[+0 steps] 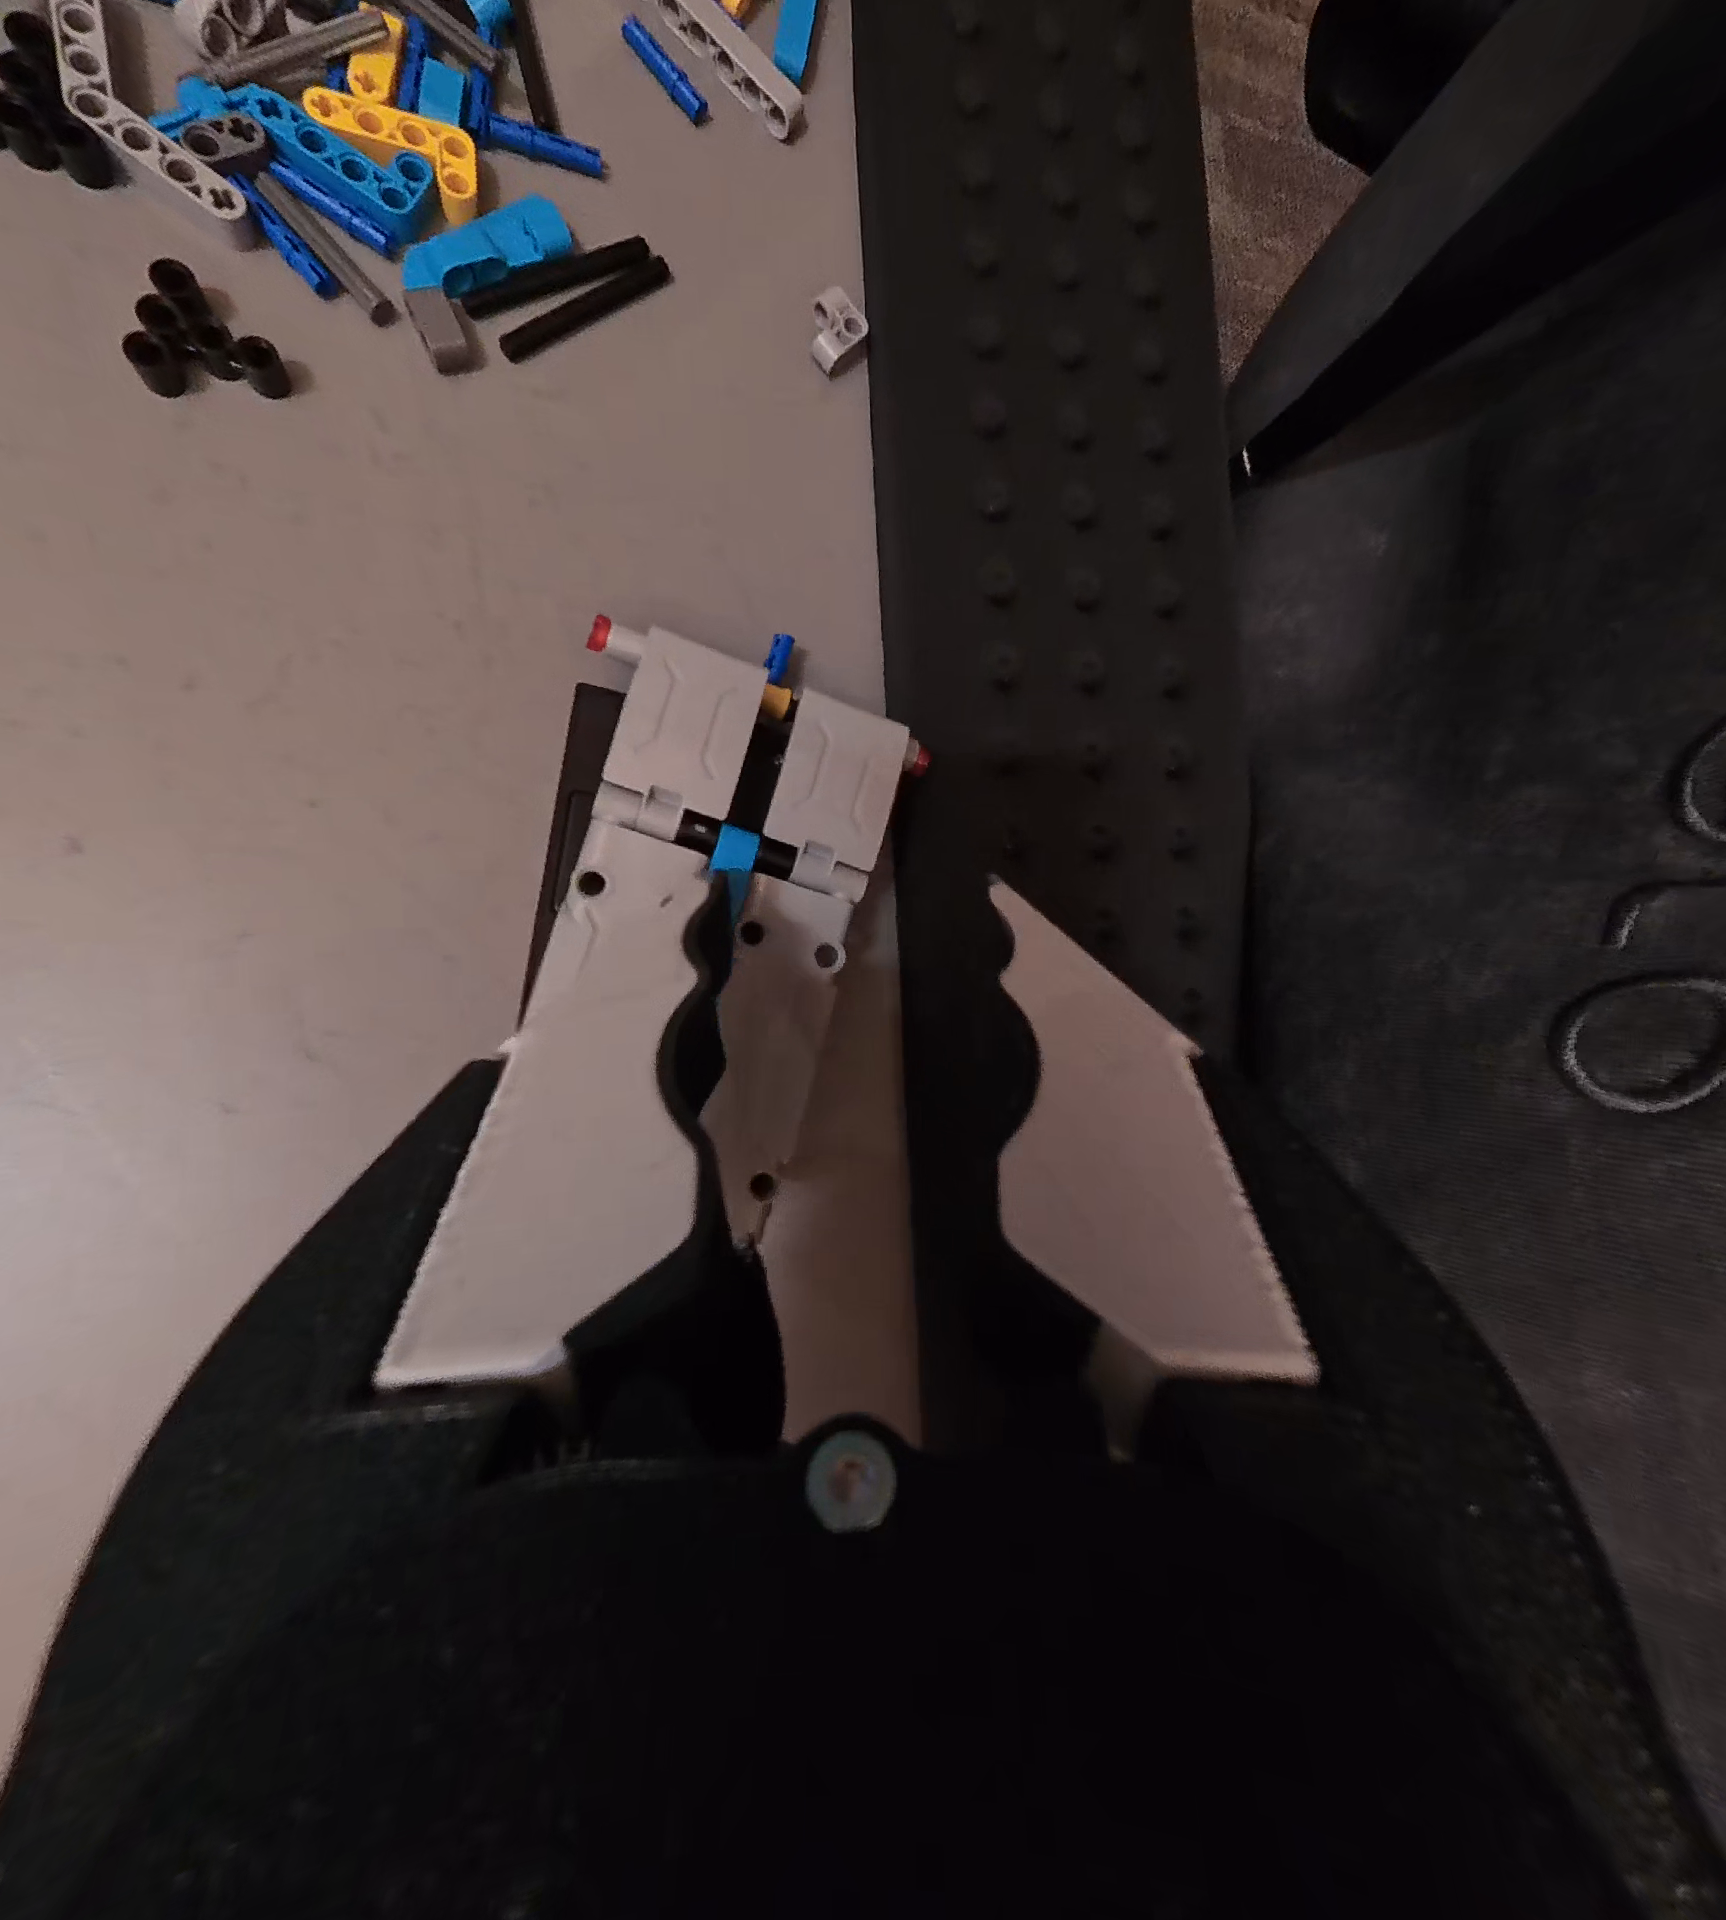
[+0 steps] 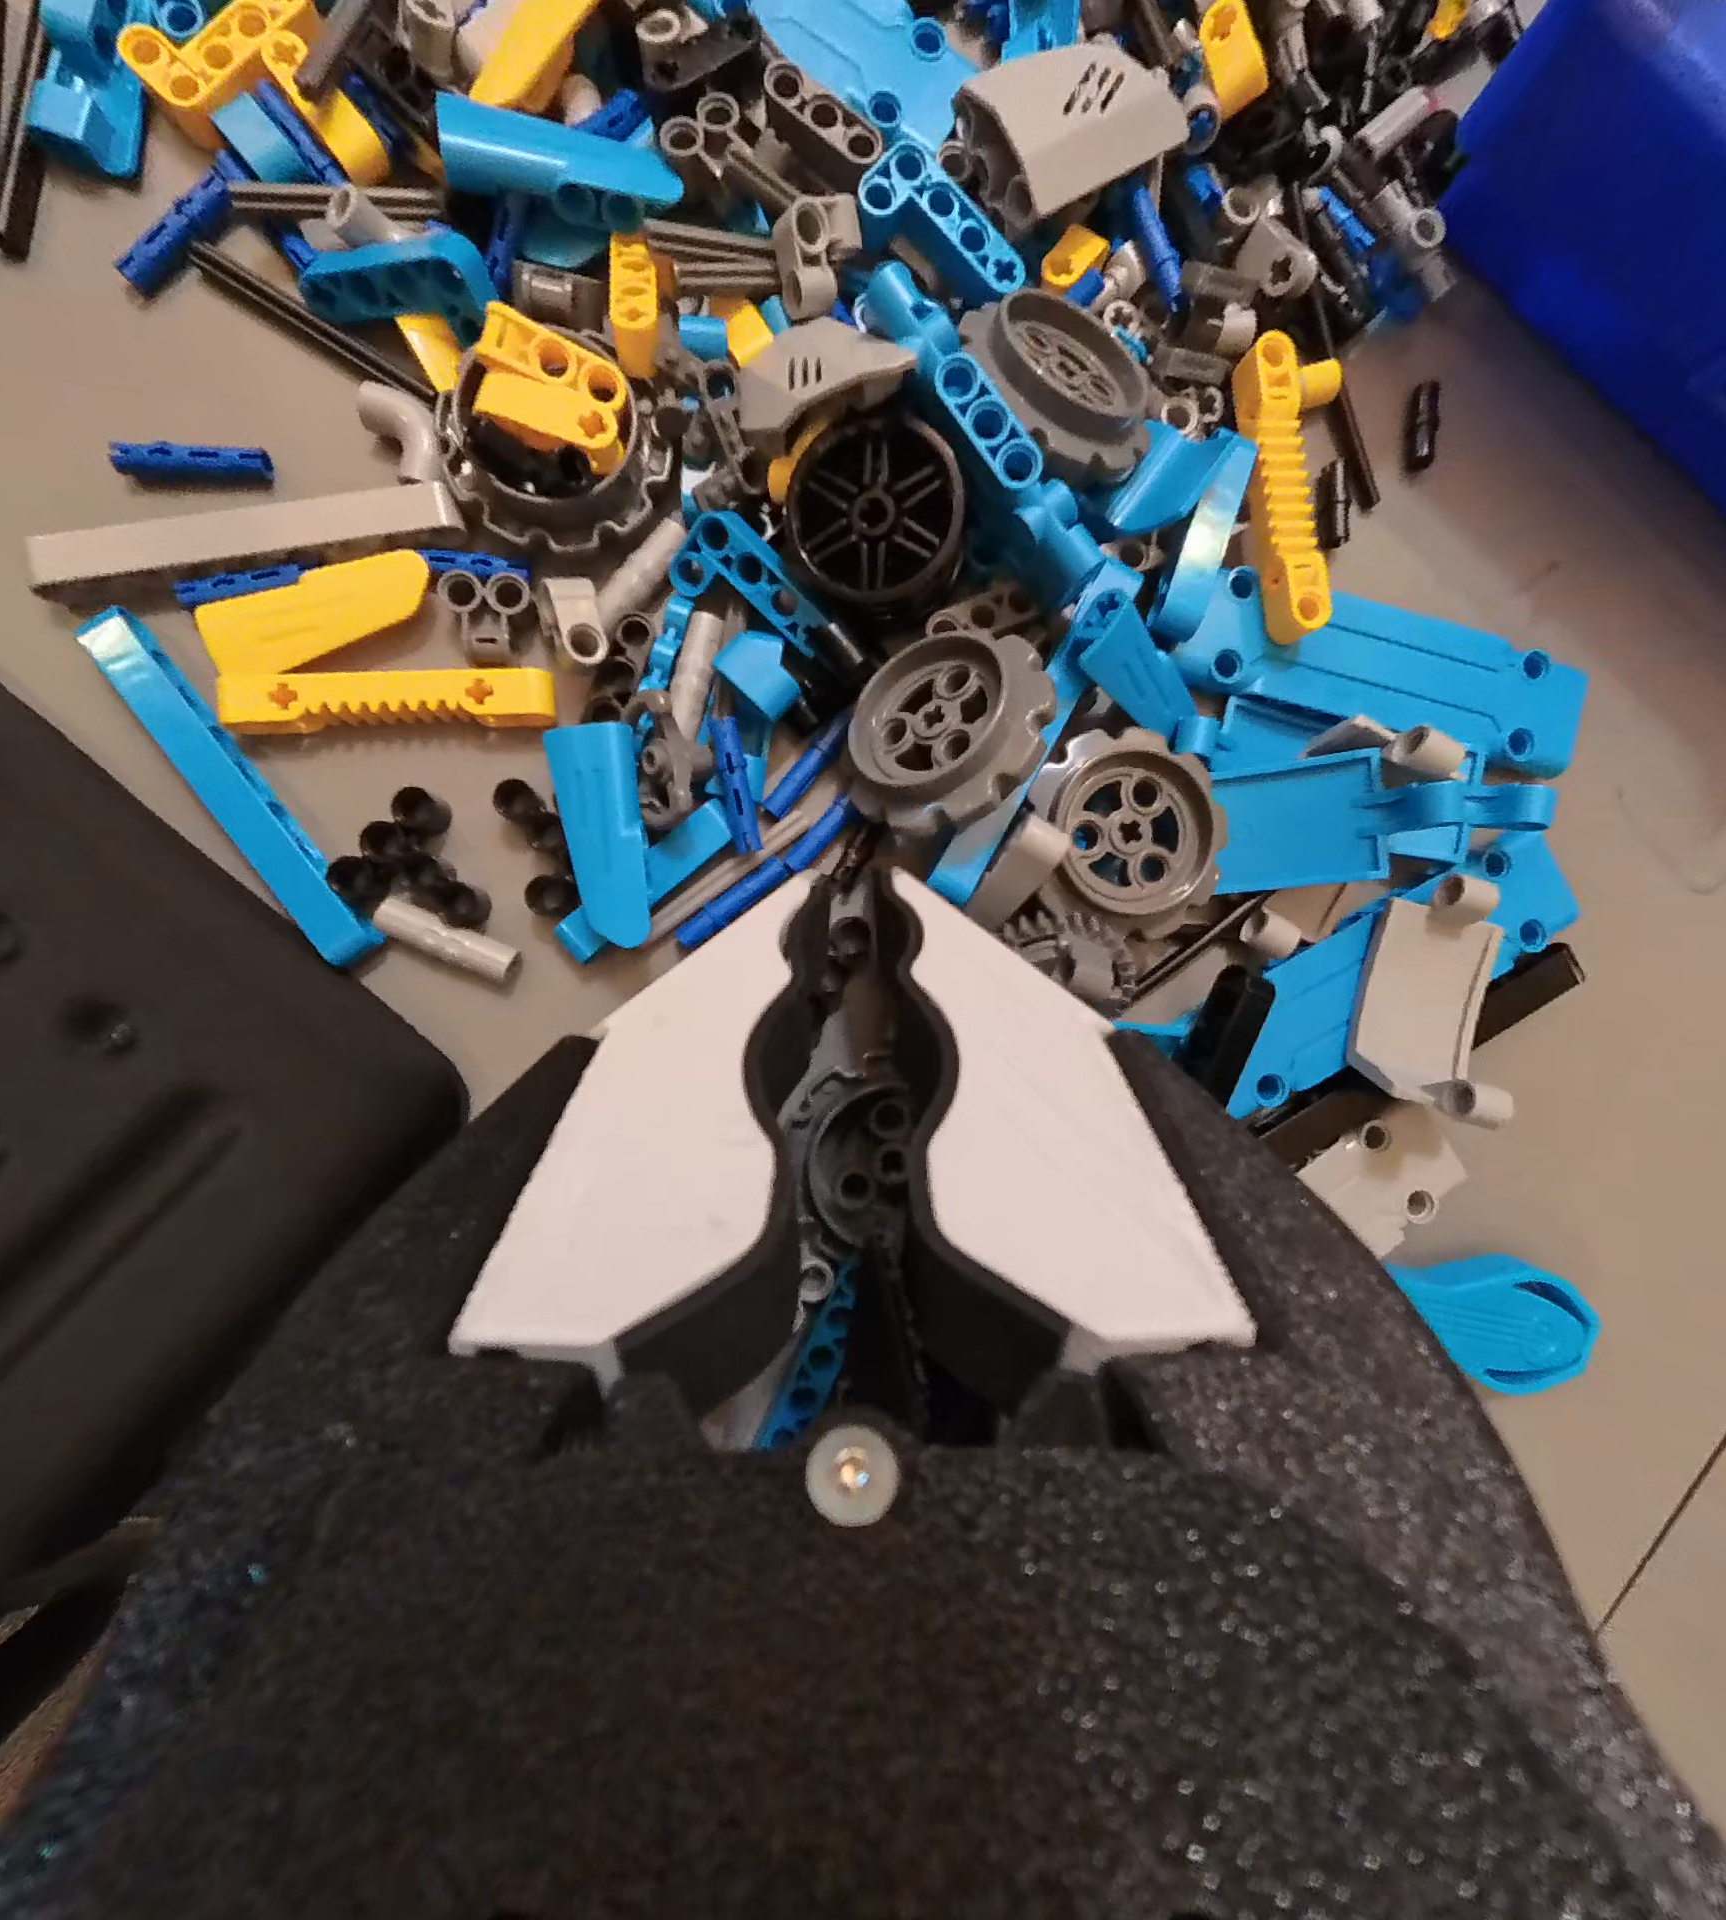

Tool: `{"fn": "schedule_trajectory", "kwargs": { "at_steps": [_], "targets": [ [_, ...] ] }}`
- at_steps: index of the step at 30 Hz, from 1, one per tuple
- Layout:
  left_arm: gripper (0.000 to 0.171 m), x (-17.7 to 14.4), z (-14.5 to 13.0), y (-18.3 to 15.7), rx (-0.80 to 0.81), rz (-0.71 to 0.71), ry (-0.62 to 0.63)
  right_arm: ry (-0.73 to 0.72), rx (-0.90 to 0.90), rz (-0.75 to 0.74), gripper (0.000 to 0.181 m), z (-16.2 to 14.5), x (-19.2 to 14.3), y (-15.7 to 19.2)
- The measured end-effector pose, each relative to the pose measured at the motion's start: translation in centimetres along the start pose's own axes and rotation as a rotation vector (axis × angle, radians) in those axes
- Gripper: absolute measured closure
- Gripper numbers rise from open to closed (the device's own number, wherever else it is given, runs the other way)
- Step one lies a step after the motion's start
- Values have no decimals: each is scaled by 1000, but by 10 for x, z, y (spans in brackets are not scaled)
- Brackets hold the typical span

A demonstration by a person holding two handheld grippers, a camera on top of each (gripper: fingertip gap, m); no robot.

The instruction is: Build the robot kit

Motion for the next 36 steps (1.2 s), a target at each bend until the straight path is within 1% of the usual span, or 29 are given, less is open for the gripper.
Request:
{"fn": "schedule_trajectory", "kwargs": {
  "at_steps": [7,9,11,15,16,23,26,29,33,36],
  "targets": [
    [126,2,-5,-5,11,-15,-12,31,90,75,178,1,1,0],
    [126,2,-6,-7,11,-19,-19,35,153,88,175,0,1,-1],
    [127,2,-9,-7,8,-19,-24,28,231,93,176,-1,0,-4],
    [127,0,-14,-7,-3,-26,-37,27,332,94,165,-1,0,-8],
    [127,0,-15,-8,-5,-29,-37,33,348,94,165,0,1,-8],
    [128,-1,-20,-8,-6,-31,-56,85,332,29,171,1,3,-9],
    [129,-1,-19,-7,-6,-28,-67,94,324,18,178,2,4,-8],
    [129,-1,-16,-6,-5,-9,-84,100,290,-8,179,3,4,-7],
    [130,-1,-3,-8,-13,16,-142,95,269,-34,179,3,-6,-2],
    [131,-2,16,-7,-69,52,-226,83,222,-61,179,7,-22,8]
  ]
}}
Point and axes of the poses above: each gripper's, where its closed fingertips meet, x out along the fingers, z out of its top, y = z × x across the jaws, the point moved 3 cm from there along -x, back along the fingers, and after that the axes turned 15 degrees about -x, right-handed, at the moved point
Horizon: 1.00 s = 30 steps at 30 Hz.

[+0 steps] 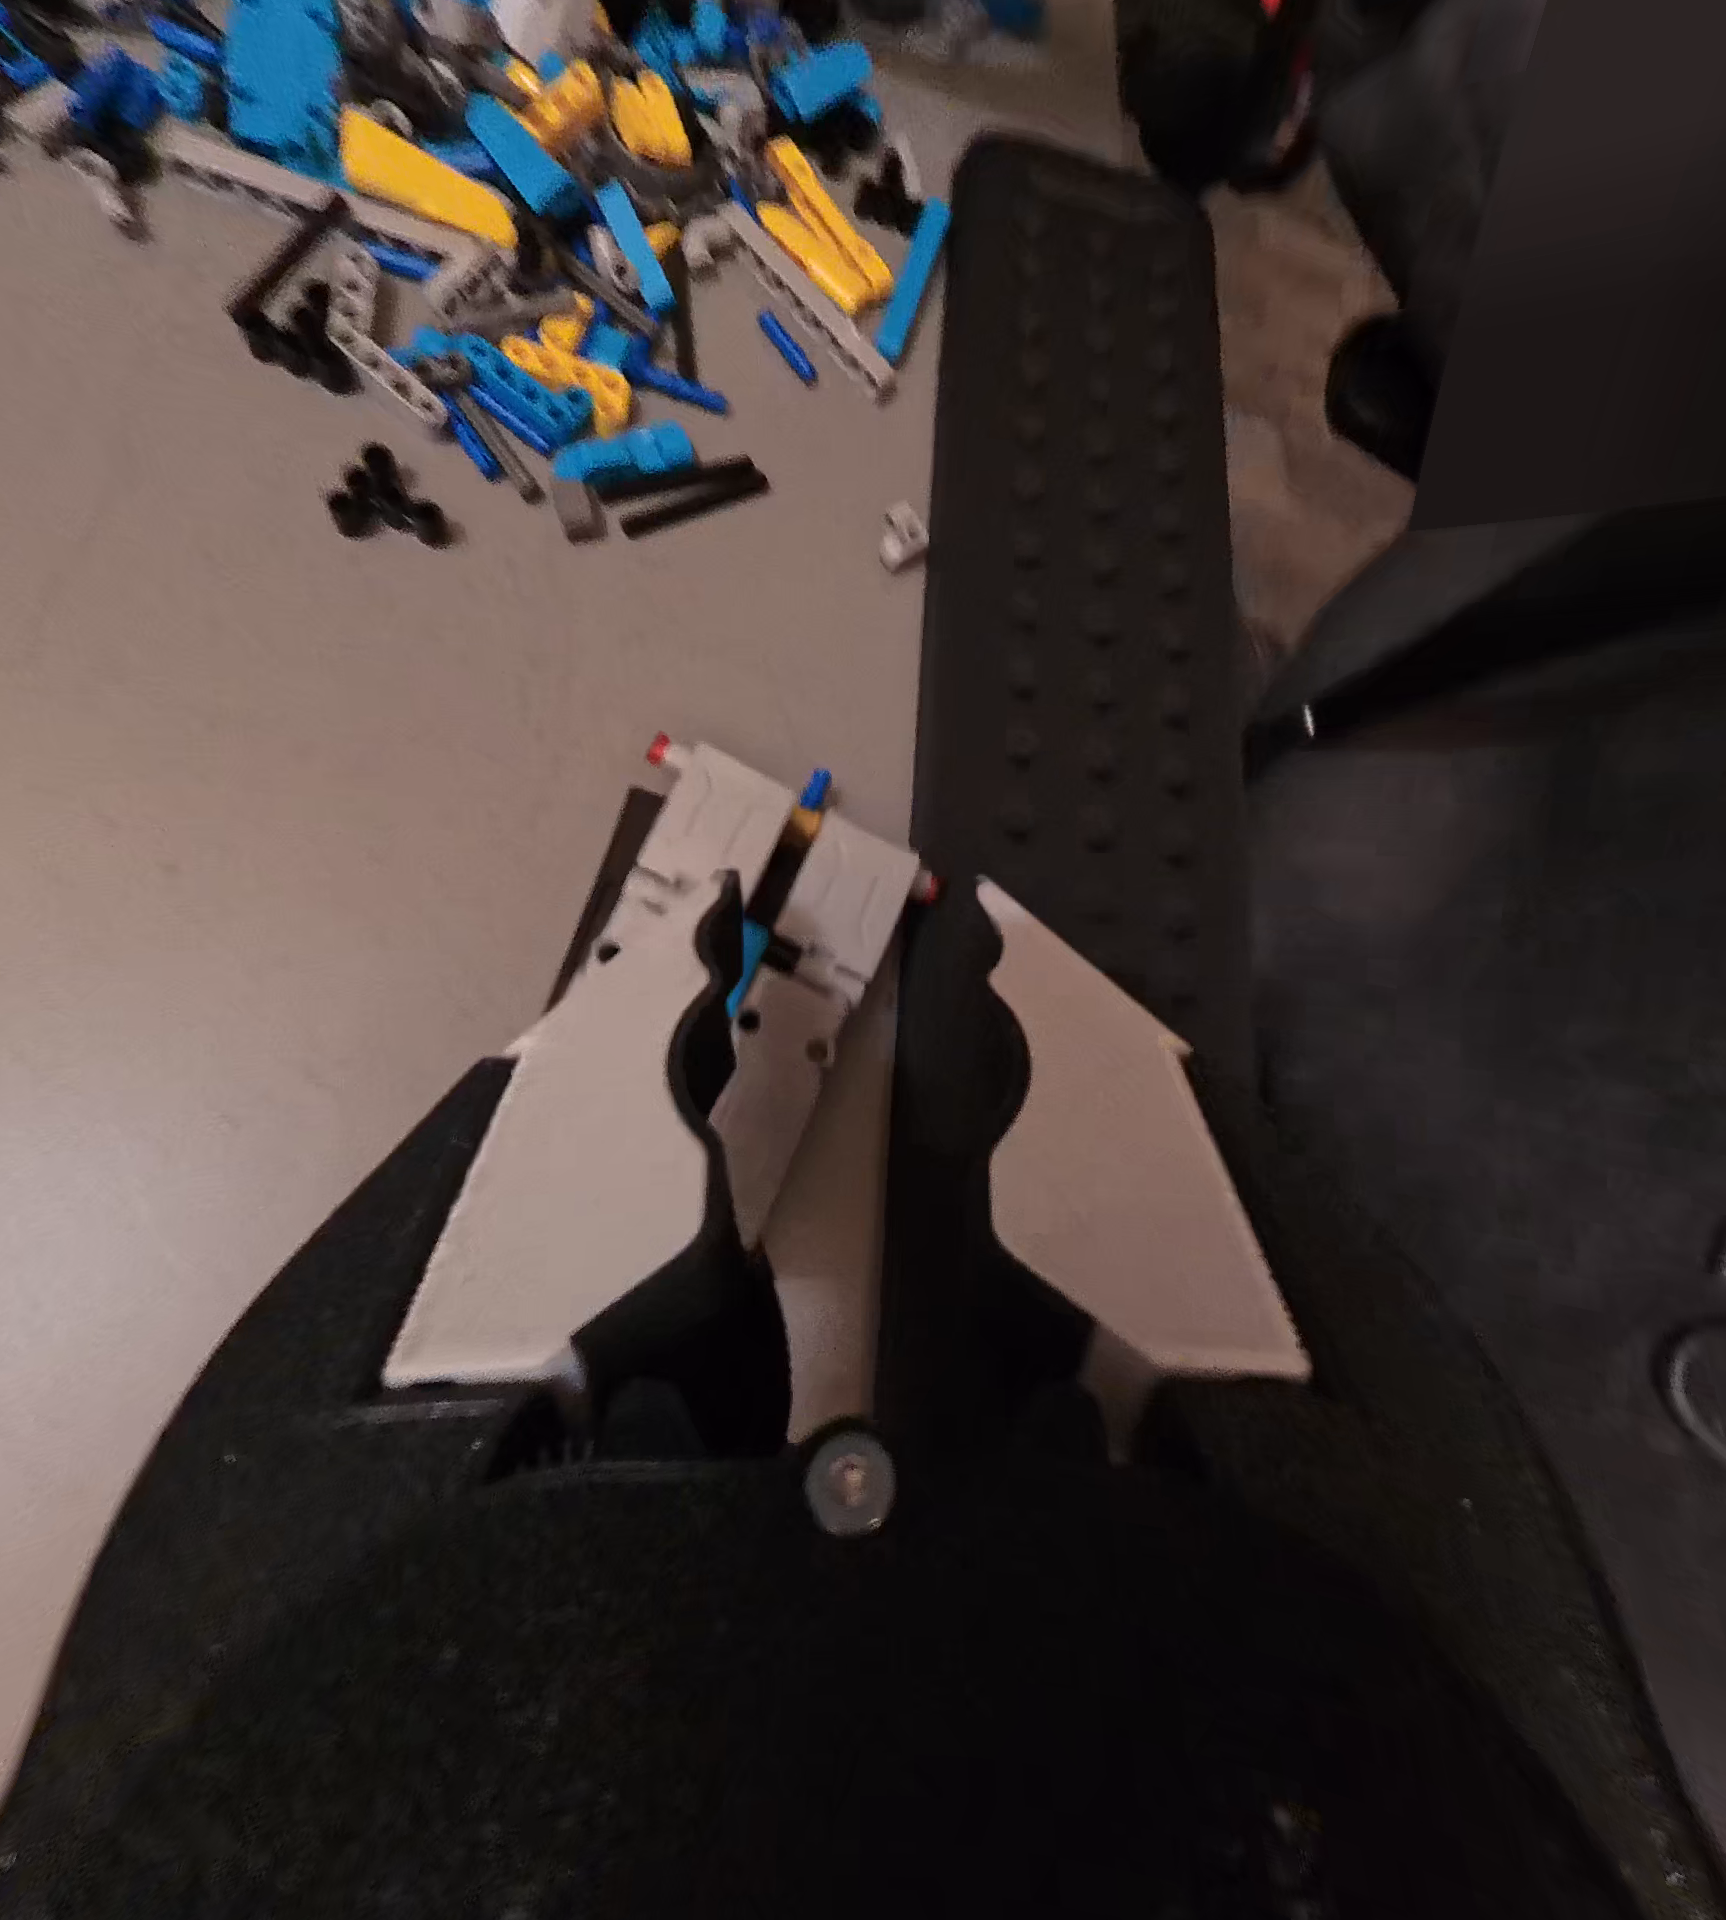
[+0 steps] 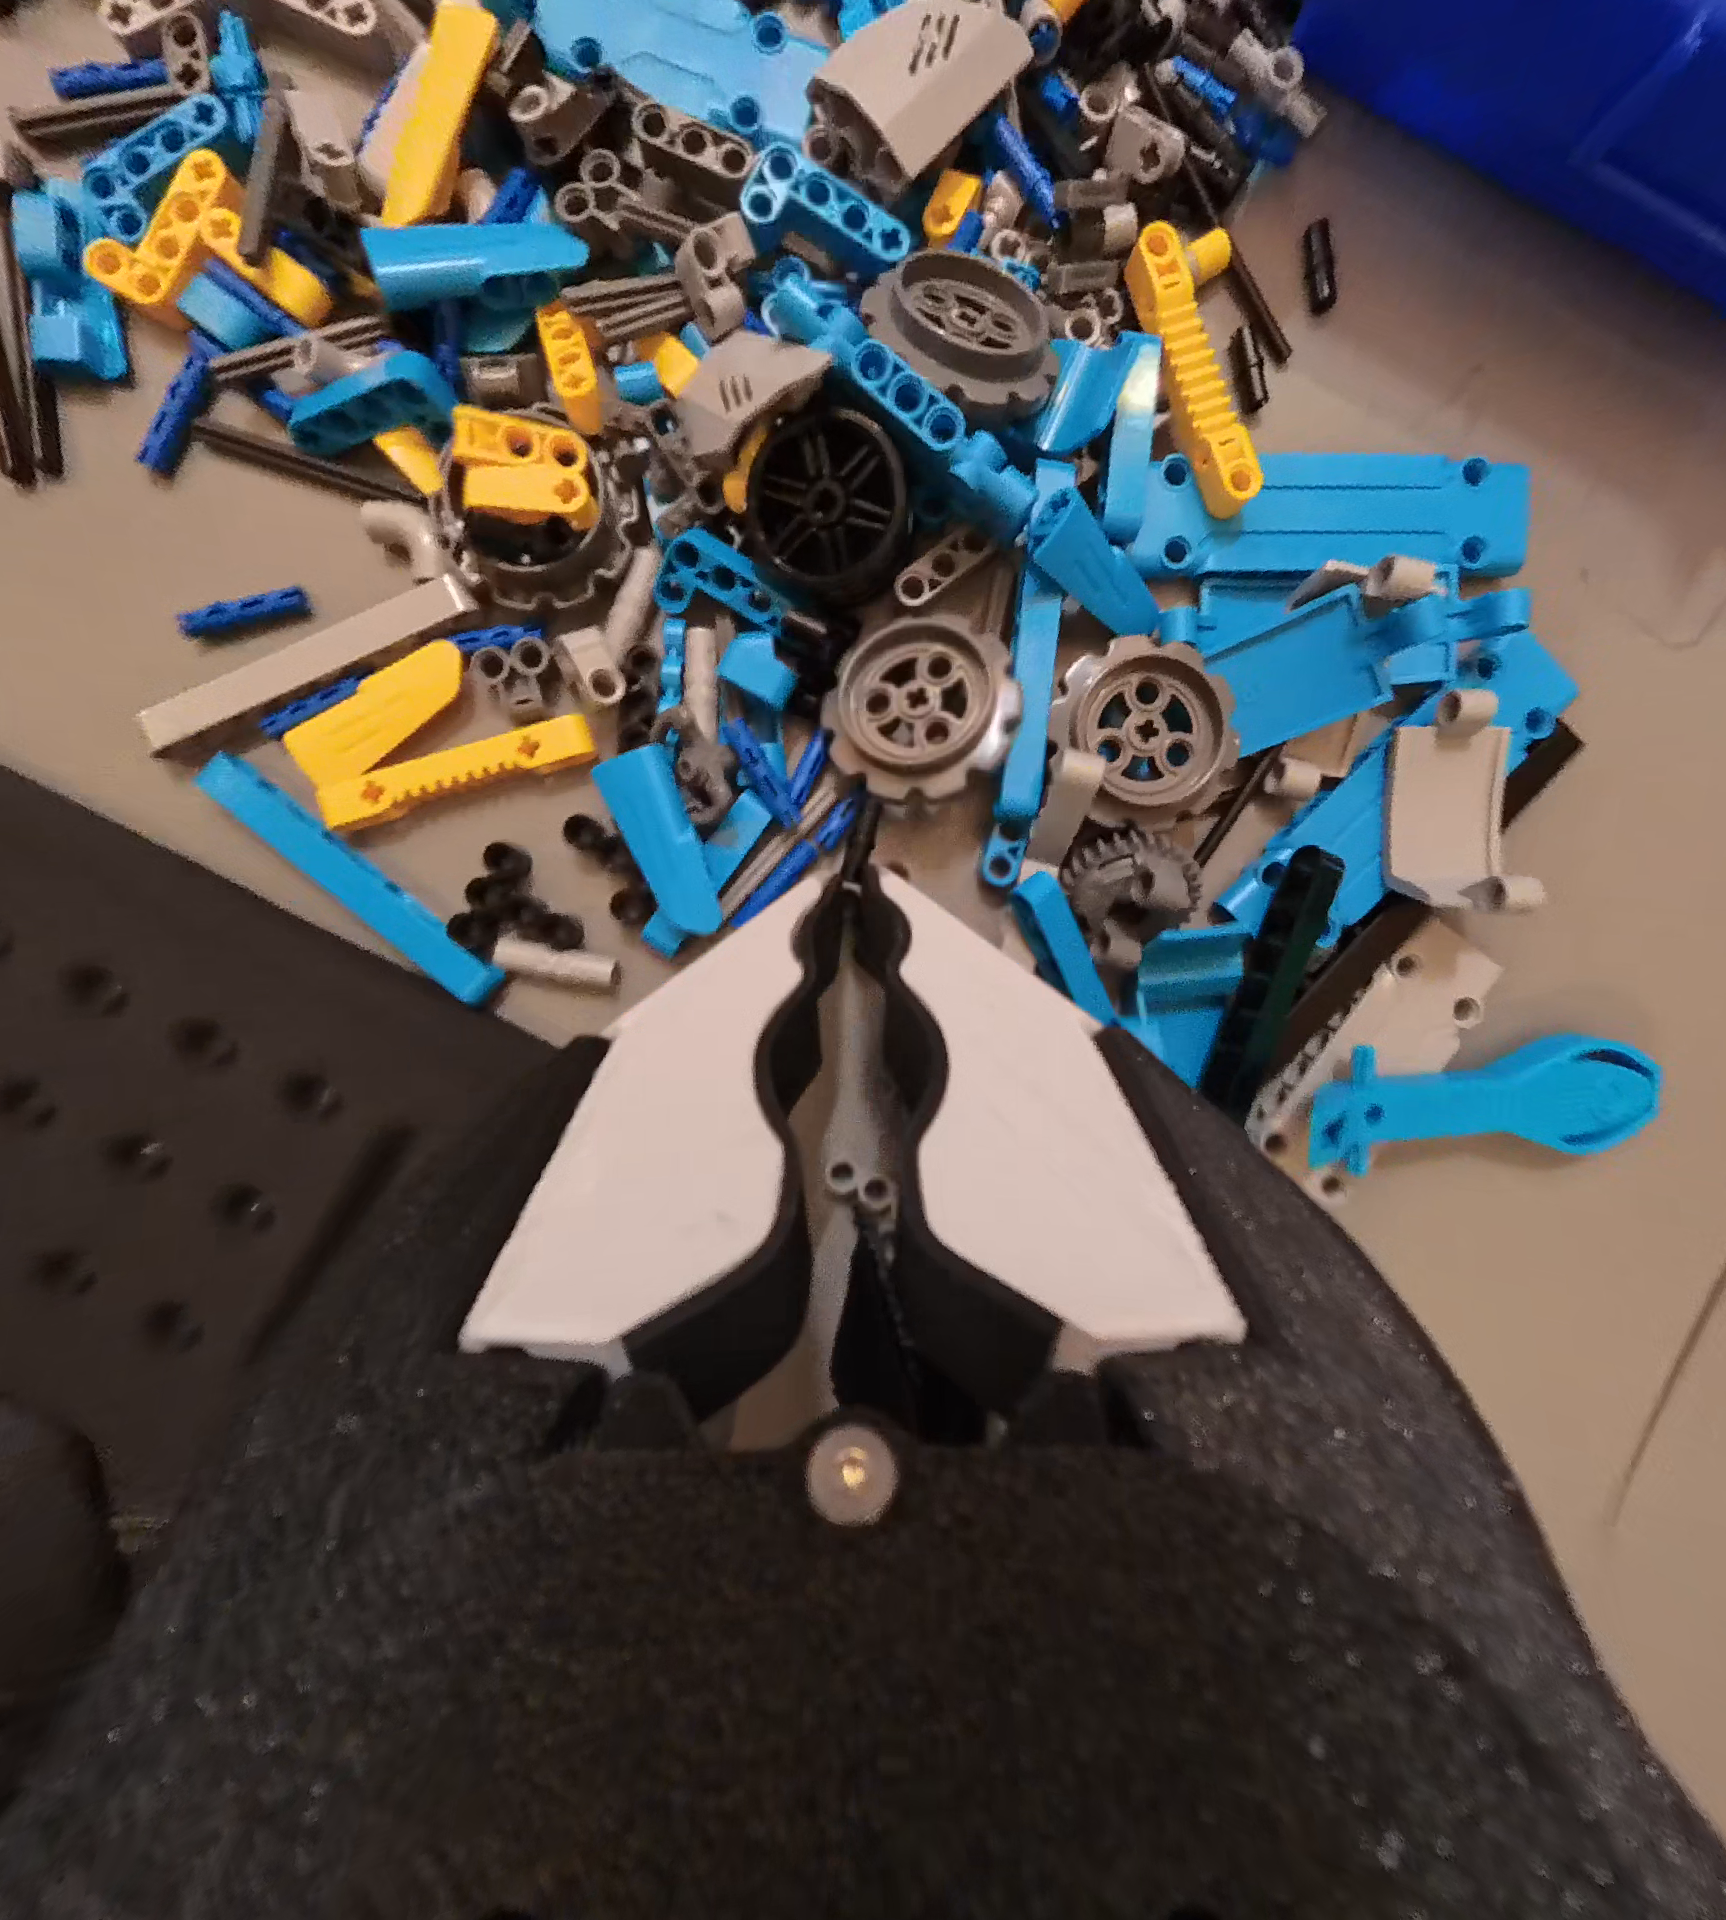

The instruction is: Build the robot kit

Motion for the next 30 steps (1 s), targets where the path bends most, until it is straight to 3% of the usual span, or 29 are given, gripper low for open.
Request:
{"fn": "schedule_trajectory", "kwargs": {
  "at_steps": [4,7,10,14,17,21,30],
  "targets": [
    [136,3,32,-14,-161,-84,-155,0,-92,-69,179,4,-19,16],
    [137,13,46,-32,-193,-166,-193,-176,-222,-36,179,43,-34,57],
    [145,25,51,-42,-111,-115,-193,-441,-425,58,178,100,-49,123],
    [150,25,38,-62,95,-98,-158,-609,-601,163,179,140,-58,182],
    [153,19,26,-80,157,-143,-133,-638,-689,201,179,151,-56,204],
    [154,10,23,-79,124,-138,-152,-638,-768,217,179,156,-55,223],
    [167,9,11,-77,157,-152,-138,-663,-808,260,179,162,-51,237]
  ]
}}
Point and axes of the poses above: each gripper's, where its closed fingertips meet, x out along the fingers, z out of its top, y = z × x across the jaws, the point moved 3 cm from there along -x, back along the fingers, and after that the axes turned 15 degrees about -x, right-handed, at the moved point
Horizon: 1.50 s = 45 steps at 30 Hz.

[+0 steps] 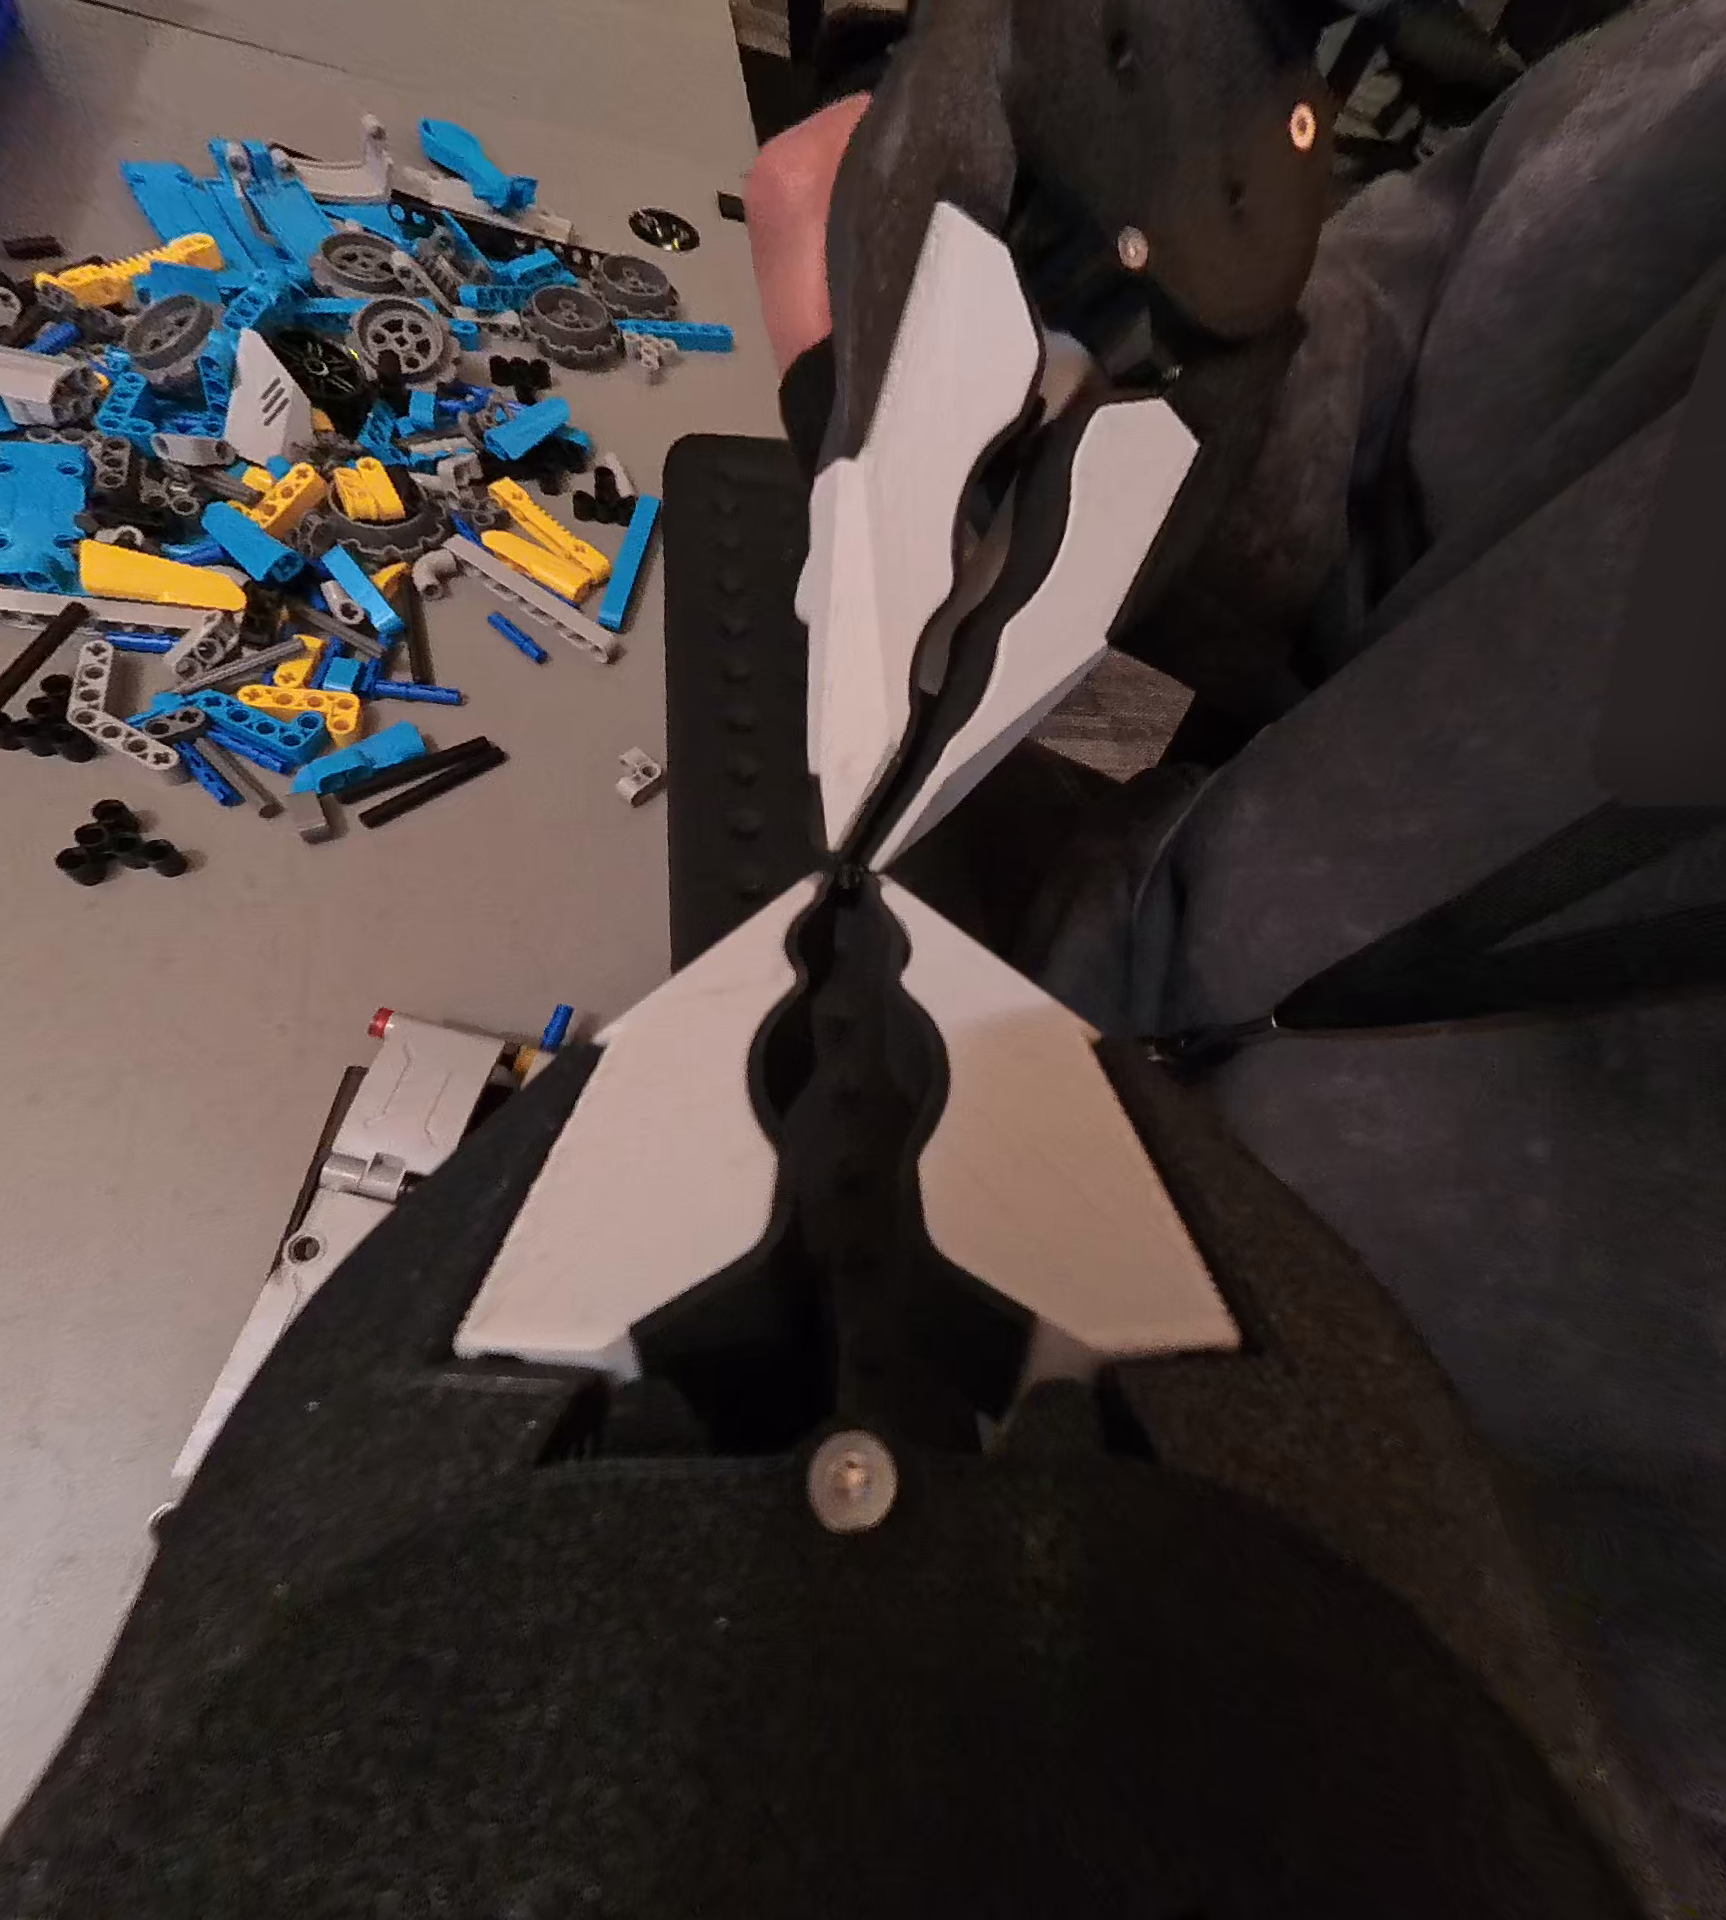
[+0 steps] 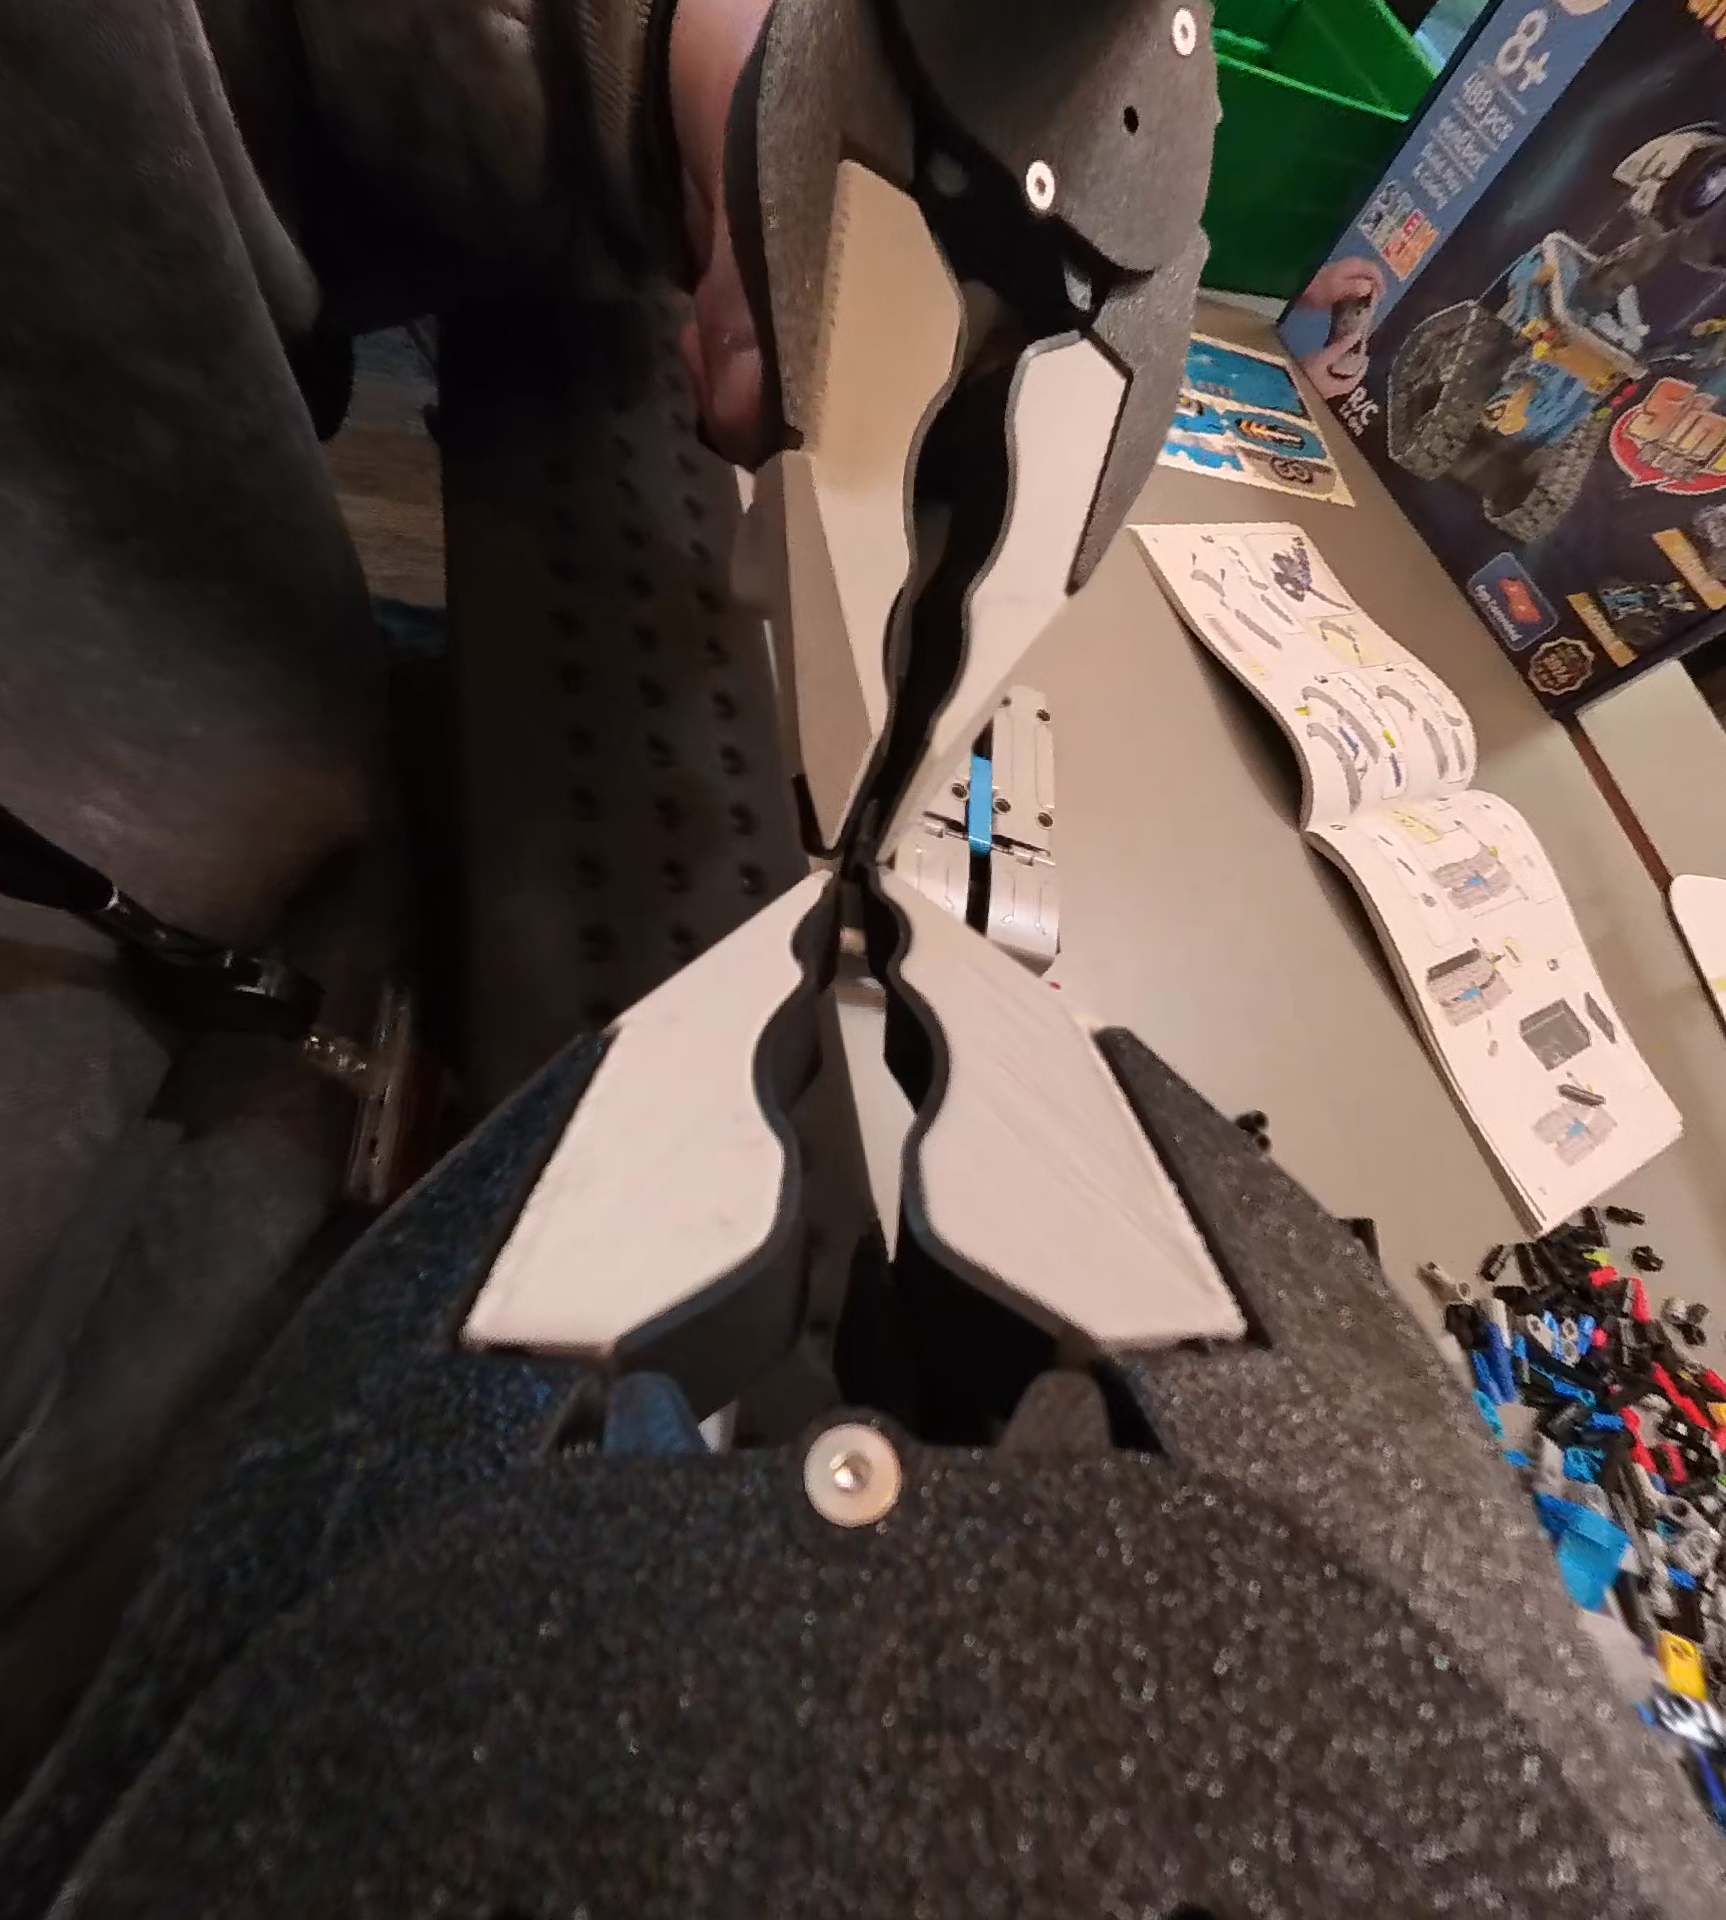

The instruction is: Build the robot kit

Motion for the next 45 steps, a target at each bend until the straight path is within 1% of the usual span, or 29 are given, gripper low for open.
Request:
{"fn": "schedule_trajectory", "kwargs": {
  "at_steps": [4,7,8,9,14,15,17,18,20,26,29,30,32,34,35,36,37,40,41,42,43,45],
  "targets": [
    [167,0,-4,7,-3,15,6,-19,18,16,179,-5,7,0],
    [164,1,-5,13,-24,24,1,-19,21,28,179,-10,9,-1],
    [164,1,-6,15,-30,23,1,-18,23,31,179,-12,10,-1],
    [168,1,-6,15,-34,10,5,-24,29,31,179,-13,11,-2],
    [168,4,-9,21,-45,-8,4,-36,58,63,178,-20,15,-1],
    [167,5,-10,22,-52,-5,4,-38,57,66,178,-20,16,-2],
    [158,4,-9,26,-73,12,-1,-48,60,77,178,-21,17,-2],
    [158,4,-9,26,-80,5,-4,-49,62,83,179,-21,18,-2],
    [168,5,-10,24,-77,-21,1,-44,57,90,179,-22,19,-1],
    [168,6,-12,26,-60,0,6,-46,85,108,179,-26,22,1],
    [168,2,-15,26,-10,21,20,-62,122,123,180,-26,24,1],
    [169,-2,-16,30,10,45,33,-49,141,124,173,-30,25,-1],
    [169,-12,-19,43,55,136,85,-6,198,140,159,-45,28,-8],
    [169,-20,-18,59,115,230,143,31,271,178,154,-61,33,-15],
    [168,-22,-18,65,145,265,176,36,298,199,143,-66,39,-18],
    [169,-22,-17,70,174,290,211,28,319,210,127,-67,45,-20],
    [169,-22,-17,74,195,309,242,14,338,218,117,-66,51,-22],
    [169,-18,-17,78,204,304,300,10,366,207,111,-65,69,-24],
    [169,-17,-17,79,200,300,306,43,354,197,108,-70,75,-26],
    [169,-17,-17,80,194,300,310,80,335,183,101,-75,80,-28],
    [169,-18,-17,81,190,302,309,86,321,190,97,-75,84,-29],
    [169,-21,-17,83,181,308,292,75,311,228,96,-72,92,-28]
  ]
}}
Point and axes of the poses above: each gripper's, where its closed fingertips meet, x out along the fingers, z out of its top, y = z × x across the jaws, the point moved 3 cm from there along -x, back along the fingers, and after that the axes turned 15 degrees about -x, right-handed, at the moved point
